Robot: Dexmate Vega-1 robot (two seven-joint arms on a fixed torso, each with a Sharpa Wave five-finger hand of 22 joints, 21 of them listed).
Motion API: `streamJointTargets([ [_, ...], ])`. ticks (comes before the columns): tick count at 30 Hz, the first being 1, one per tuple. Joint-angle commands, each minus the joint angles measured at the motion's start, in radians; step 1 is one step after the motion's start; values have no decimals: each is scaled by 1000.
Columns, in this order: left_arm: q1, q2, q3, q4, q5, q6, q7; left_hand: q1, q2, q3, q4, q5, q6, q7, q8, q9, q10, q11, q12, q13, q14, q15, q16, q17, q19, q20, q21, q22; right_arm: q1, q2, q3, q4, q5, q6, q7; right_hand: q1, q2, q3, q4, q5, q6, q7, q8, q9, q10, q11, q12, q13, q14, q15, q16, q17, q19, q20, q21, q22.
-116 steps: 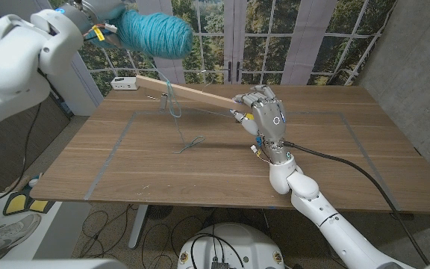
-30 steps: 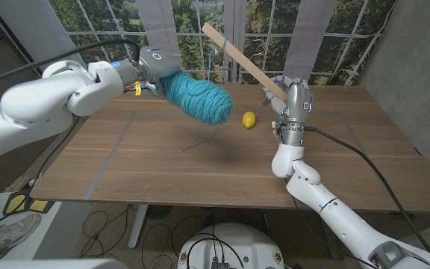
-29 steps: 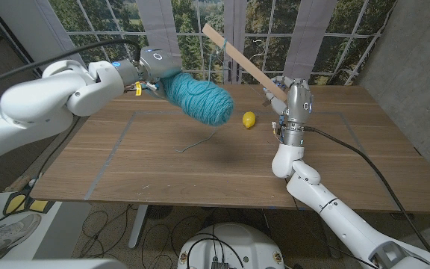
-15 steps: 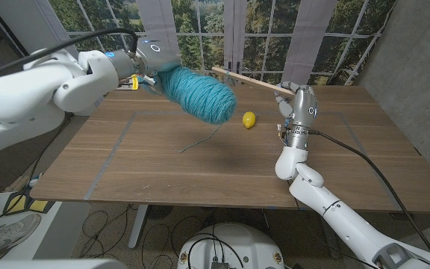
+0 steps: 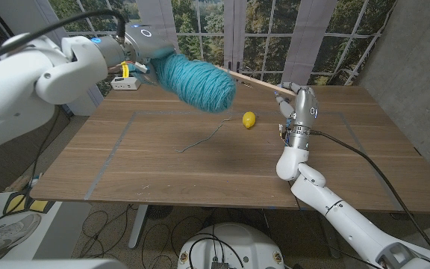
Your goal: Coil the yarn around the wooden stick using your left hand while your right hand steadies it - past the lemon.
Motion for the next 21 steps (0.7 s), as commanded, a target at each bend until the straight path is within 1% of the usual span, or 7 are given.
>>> streamJointTargets([
  [1,-70,-83,-30,15,-47,2,39,199,212,2,5,5,56,-3,3,3,54,-50,1,6,243,-269,4,113,-7,-127,9,0,-21,-67,-24,-65,18,90,42,93,102,-2,-1,3,7,3,5,7,5,-2,7,8,2,-80,-3,3,-1,-116,9,-1],
  [4,-76,-95,-39,14,-43,11,56,199,212,1,5,5,55,-4,2,3,56,-50,1,7,243,-269,3,114,-7,-127,11,0,-33,-89,-19,-85,45,112,63,92,101,-4,0,3,7,0,5,10,4,-3,9,12,0,-80,-4,3,0,-122,10,-1],
  [5,-94,-90,-36,14,-59,25,34,200,211,1,4,5,55,-4,2,3,57,-50,1,7,243,-269,3,114,-7,-127,11,0,-37,-93,-16,-90,52,115,67,92,100,-5,1,3,4,-1,5,11,3,-2,8,13,0,-80,-4,3,0,-123,10,-1],
  [6,-97,-99,-41,16,-66,28,43,200,211,1,4,6,55,-4,1,3,55,-51,1,8,244,-269,3,115,-7,-127,11,0,-41,-98,-14,-95,55,116,69,91,100,-5,1,3,4,-1,5,12,2,-2,8,14,0,-80,-4,3,-1,-124,9,-1],
  [10,-138,-87,-23,15,-48,72,35,200,211,1,4,6,55,-4,1,3,56,-49,0,9,244,-269,3,115,-8,-126,13,-1,-59,-115,-2,-112,83,139,84,91,100,-6,2,3,3,-2,5,15,-1,-3,7,16,-2,-80,-5,2,0,-127,10,-2],
  [15,-226,-47,39,36,-57,141,-11,200,211,1,4,6,56,-2,0,4,55,-48,0,10,244,-269,2,116,-8,-126,14,-2,-81,-142,7,-142,112,170,131,92,102,-7,3,4,2,-3,4,17,-3,-3,7,18,-3,-80,-7,2,-2,-128,10,-2],
  [21,-297,-19,104,65,-62,203,-7,200,210,0,4,7,57,-3,-1,4,53,-47,-2,12,245,-269,0,118,-10,-125,16,-3,-97,-170,11,-175,135,231,194,94,103,-8,4,5,-2,-5,1,19,-5,-3,3,17,-6,-80,-9,1,-2,-131,10,-3],
])
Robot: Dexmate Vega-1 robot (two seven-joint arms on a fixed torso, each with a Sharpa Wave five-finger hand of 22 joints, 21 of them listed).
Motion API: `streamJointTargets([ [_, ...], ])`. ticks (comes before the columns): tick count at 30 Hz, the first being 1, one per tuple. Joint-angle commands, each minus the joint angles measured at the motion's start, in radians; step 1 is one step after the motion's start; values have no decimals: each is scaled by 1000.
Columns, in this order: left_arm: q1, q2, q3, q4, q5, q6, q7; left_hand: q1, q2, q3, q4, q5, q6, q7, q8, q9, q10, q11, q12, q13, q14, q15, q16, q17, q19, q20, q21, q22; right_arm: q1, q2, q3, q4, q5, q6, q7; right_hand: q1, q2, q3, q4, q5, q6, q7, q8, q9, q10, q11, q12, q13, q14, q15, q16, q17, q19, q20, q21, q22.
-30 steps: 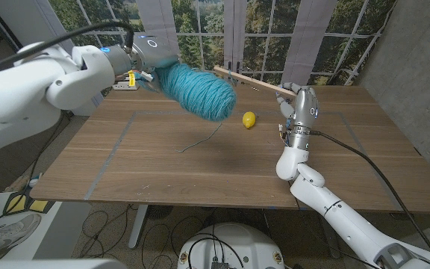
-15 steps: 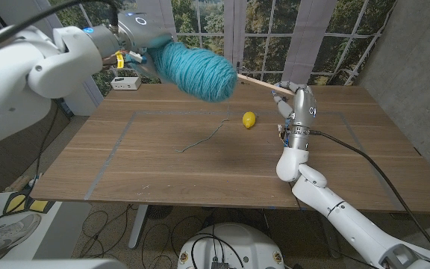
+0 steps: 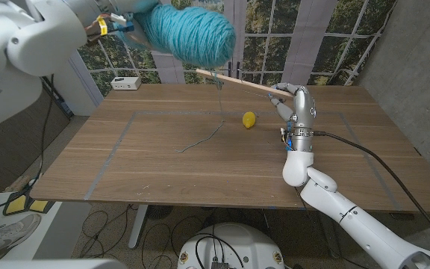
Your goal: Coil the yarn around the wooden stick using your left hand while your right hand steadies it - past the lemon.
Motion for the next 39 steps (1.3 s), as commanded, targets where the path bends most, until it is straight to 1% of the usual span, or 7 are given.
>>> streamJointTargets([
  [1,-159,52,116,46,-12,119,-23,200,210,0,4,6,54,-1,5,5,54,-47,2,6,244,-270,-1,118,-11,-126,10,1,-42,-67,13,-76,56,106,116,87,96,-3,1,8,-1,-4,0,4,2,-2,-2,1,-7,-80,-2,1,-1,-130,2,2],
  [4,-207,64,164,71,-16,153,-26,200,210,-1,5,7,54,-1,4,5,54,-46,2,6,243,-270,-2,119,-11,-125,11,1,-49,-93,9,-110,64,139,178,87,95,-4,1,8,-1,-5,0,4,2,-3,-3,0,-8,-80,-4,1,-2,-131,2,2],
  [9,-241,85,207,95,-25,196,-20,200,210,-1,5,7,53,-2,2,5,54,-45,1,8,244,-270,-3,120,-13,-125,13,0,-56,-116,17,-148,97,184,271,87,95,-6,2,8,-1,-5,-1,6,0,-2,-3,3,-12,-80,-7,0,-9,-140,-1,2],
  [17,-235,126,233,119,-14,255,3,200,210,-2,5,8,56,-2,2,5,56,-46,-1,8,244,-270,-5,121,-14,-125,15,-1,-74,-118,53,-169,189,290,368,88,96,-8,4,9,-1,-8,1,14,0,-2,-6,2,-17,-80,-12,-1,-13,-145,-3,1],
  [21,-234,159,266,127,21,286,-1,200,210,-2,5,9,56,-1,1,5,57,-46,-1,9,245,-270,-5,122,-15,-124,17,-1,-77,-110,72,-164,252,351,422,90,96,-8,4,10,-3,-8,0,17,0,-3,-7,2,-16,-81,-13,-1,-14,-146,-4,1],
  [29,-141,195,239,142,-16,298,37,201,210,-3,5,10,58,-1,0,6,57,-44,-2,10,246,-270,-6,124,-16,-124,18,-2,-69,-85,101,-147,405,412,556,93,98,-8,5,11,-2,-5,-1,18,1,1,-7,5,-15,-81,-14,-1,-14,-146,-4,0],
  [39,52,211,120,159,-55,310,95,201,210,-3,5,11,57,-2,-2,6,57,-45,-4,12,247,-270,-8,126,-18,-124,21,-3,-48,-48,125,-129,513,404,667,97,99,-9,5,12,-2,0,-4,18,2,4,-7,7,-13,-81,-15,-1,-16,-141,-5,0],
])
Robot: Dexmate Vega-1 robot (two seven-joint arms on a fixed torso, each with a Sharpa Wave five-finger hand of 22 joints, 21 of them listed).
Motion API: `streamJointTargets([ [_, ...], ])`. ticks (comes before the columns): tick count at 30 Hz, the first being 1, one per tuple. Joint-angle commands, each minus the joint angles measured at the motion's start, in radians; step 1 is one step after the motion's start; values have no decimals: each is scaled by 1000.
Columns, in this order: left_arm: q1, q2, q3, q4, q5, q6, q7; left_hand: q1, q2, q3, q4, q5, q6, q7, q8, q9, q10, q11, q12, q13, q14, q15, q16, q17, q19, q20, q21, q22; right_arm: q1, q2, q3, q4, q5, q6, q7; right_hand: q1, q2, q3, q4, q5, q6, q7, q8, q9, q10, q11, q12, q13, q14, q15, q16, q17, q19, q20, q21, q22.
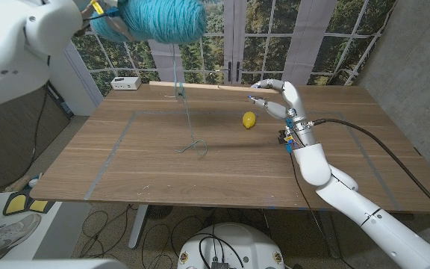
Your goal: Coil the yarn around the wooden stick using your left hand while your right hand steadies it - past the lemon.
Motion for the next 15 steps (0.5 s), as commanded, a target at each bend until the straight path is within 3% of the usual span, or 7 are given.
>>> streamJointTargets([
  [1,212,34,-118,29,-39,14,59,201,210,3,3,9,53,-3,1,6,54,-49,2,5,246,-270,1,117,-4,-127,8,2,22,39,32,21,169,32,171,88,89,-1,5,4,5,6,1,1,8,2,6,4,1,-86,1,5,-1,-145,-5,0],
  [7,305,29,-172,31,-19,0,76,202,210,3,3,9,53,-3,0,7,55,-48,2,6,247,-270,0,118,-6,-127,9,2,40,65,41,34,203,9,194,90,90,-1,6,5,6,7,-2,0,9,4,6,6,3,-86,1,6,-1,-143,-5,0],
  [10,346,-2,-217,37,-31,-23,87,202,210,2,3,10,55,-3,0,7,56,-48,1,6,247,-270,-1,119,-6,-127,10,1,49,74,47,40,214,-10,198,91,90,-1,6,5,7,7,-2,0,10,4,6,6,4,-86,1,6,-1,-142,-5,0],
  [13,382,-12,-243,38,-1,-24,83,202,210,2,3,10,54,-3,-1,7,57,-48,0,6,247,-270,-2,119,-7,-127,11,1,55,83,55,48,209,-35,187,92,91,-1,6,5,7,8,-3,-1,11,5,6,5,5,-86,1,6,-2,-141,-5,0],
  [15,407,6,-242,34,65,-5,69,202,210,2,3,10,55,-3,-2,7,56,-47,-1,5,247,-270,-2,120,-7,-126,12,1,59,88,58,60,222,-44,186,92,91,-2,6,5,8,9,-5,-2,13,7,5,3,6,-86,1,6,-2,-140,-5,0],
])
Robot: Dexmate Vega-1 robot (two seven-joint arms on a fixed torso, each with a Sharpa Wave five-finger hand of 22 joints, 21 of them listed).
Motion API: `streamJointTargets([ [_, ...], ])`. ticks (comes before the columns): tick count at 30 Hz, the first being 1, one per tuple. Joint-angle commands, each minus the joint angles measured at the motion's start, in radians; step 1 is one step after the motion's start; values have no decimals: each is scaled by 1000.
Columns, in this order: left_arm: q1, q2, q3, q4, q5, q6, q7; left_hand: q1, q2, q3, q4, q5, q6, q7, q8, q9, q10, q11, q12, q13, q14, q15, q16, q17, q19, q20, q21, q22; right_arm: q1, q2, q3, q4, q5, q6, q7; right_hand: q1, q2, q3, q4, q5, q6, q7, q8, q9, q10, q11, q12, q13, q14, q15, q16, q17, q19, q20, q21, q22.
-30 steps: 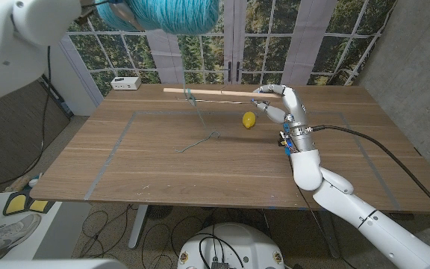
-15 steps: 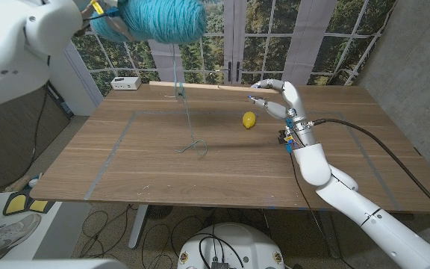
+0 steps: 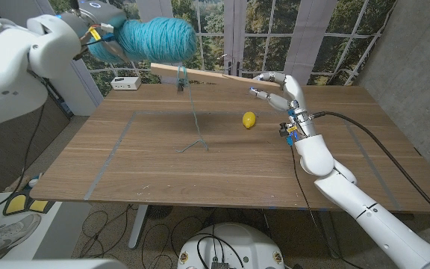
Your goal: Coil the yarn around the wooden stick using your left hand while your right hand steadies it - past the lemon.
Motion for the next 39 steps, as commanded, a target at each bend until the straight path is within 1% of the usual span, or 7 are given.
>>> streamJointTargets([
  [1,164,3,-89,5,122,5,-6,202,210,4,5,10,54,-2,-1,1,49,-40,4,2,240,-270,5,115,-5,-124,6,1,29,39,25,40,68,-55,31,92,91,1,3,5,3,5,-1,4,15,5,3,-3,6,-86,1,2,-2,-140,-5,0],
  [5,175,-35,-109,19,101,-19,-18,202,211,3,5,11,53,-3,-2,2,51,-40,3,2,240,-270,4,116,-5,-124,7,1,32,52,34,65,127,-39,43,93,91,0,4,5,3,6,-2,5,14,6,3,-2,6,-86,1,3,-2,-140,-5,0],
  [7,172,-17,-82,20,149,3,-34,202,211,3,5,11,55,-2,-2,2,52,-41,2,1,241,-270,3,116,-6,-124,8,1,32,56,39,73,158,-28,53,94,90,0,4,5,3,7,-3,4,14,6,2,-2,6,-86,1,3,-2,-140,-5,0],
  [19,138,-21,5,76,105,-31,-18,204,211,3,4,12,55,1,-5,3,55,-43,0,3,242,-269,0,119,-8,-124,13,0,47,90,53,107,380,45,158,96,91,-2,5,5,4,8,-6,7,13,6,2,2,7,-86,0,3,-4,-138,-5,0],
  [26,85,12,97,76,74,-53,-19,204,211,3,4,13,55,1,-7,3,54,-42,-2,4,243,-270,-1,120,-9,-123,15,-1,50,106,65,103,319,19,98,98,90,-3,7,5,4,8,-8,8,14,6,0,1,7,-86,-1,3,-5,-139,-6,1],
  [32,82,29,117,66,40,-63,-7,205,211,2,4,13,54,0,-8,3,54,-43,-3,6,243,-270,-2,121,-10,-123,16,-1,59,122,77,116,246,-21,20,99,91,-4,8,5,7,11,-11,7,14,8,-2,1,7,-85,-2,3,-7,-137,-6,1],
  [39,97,42,113,48,16,-59,13,205,211,2,4,13,54,0,-9,4,53,-44,-5,8,242,-270,-4,122,-12,-123,18,-1,54,104,76,79,11,-155,-137,101,91,-6,8,5,7,11,-12,10,13,8,-2,3,7,-86,-2,3,-11,-136,-7,1],
])
